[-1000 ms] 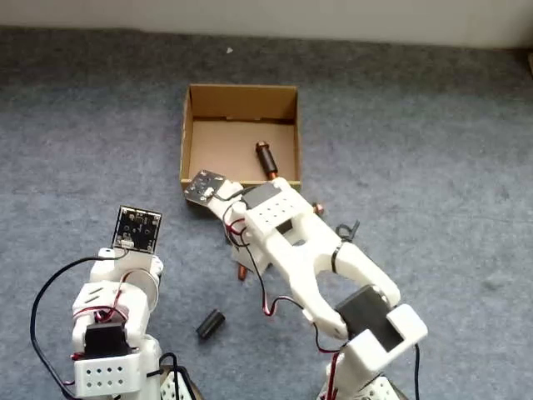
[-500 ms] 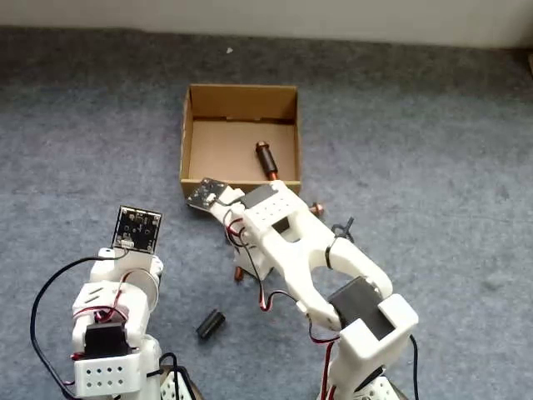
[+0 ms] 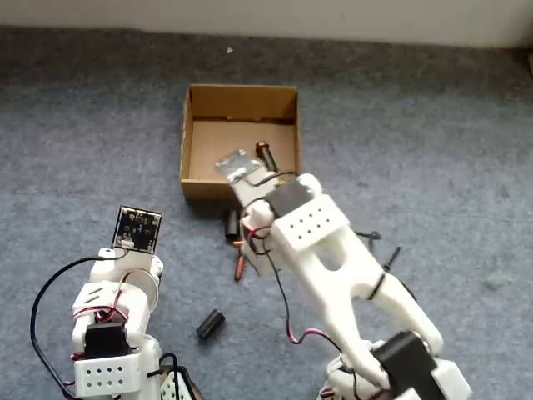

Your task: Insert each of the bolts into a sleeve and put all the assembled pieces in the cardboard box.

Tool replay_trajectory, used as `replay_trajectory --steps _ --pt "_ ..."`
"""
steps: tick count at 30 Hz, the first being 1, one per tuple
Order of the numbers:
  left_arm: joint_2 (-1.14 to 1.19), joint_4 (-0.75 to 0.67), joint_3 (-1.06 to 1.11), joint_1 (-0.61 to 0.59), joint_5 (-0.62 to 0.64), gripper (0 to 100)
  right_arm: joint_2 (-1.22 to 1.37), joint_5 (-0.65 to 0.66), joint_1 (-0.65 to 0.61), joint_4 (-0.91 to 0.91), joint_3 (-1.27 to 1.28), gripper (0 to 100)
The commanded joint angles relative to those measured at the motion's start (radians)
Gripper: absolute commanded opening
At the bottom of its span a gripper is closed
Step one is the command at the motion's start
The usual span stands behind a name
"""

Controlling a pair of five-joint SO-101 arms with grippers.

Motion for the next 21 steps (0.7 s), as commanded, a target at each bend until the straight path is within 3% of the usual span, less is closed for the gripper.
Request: replay_trajectory --steps 1,9,15,21 --pt "-0.005 -0.014 -0.018 0.016 -0.066 2 -0.16 -0.084 0.073 0.051 0.03 0.5" --pt "0.004 0.123 -0.285 0.019 -0.196 2 -0.587 -0.094 0.278 0.059 0.28 0.5" --pt "0.005 0.276 -0.463 0.159 -0.265 1 -0.857 -0.094 0.426 0.058 0.427 0.5" --pt "0.211 0.276 -0.542 0.242 -0.264 2 -0.997 -0.092 0.518 0.058 0.481 0.5"
